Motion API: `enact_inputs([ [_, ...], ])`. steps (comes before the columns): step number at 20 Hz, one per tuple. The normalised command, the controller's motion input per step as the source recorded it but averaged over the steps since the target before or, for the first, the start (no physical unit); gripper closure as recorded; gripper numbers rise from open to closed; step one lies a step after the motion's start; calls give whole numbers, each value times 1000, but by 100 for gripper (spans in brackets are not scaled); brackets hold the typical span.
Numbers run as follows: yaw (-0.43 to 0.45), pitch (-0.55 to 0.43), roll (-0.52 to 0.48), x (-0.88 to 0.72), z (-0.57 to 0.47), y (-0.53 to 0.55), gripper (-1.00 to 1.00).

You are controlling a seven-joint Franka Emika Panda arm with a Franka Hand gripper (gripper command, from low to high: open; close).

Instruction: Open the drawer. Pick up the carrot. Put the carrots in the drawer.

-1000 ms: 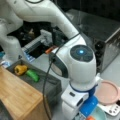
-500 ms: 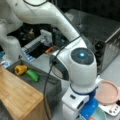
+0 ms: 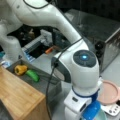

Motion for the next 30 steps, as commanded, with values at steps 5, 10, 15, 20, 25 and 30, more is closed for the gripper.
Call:
enact_inputs([
  [5,168,187,-144,393,49,-134,-100],
  [10,155,201,-133,417,58,-89,-100],
  [15,118,228,-126,378,120,-18,-100],
  [20,81,242,-153,337,110,35,-100],
  [25,54,214,-161,349,24,40,-100],
  [30,56,197,-143,368,30,10,-100],
])
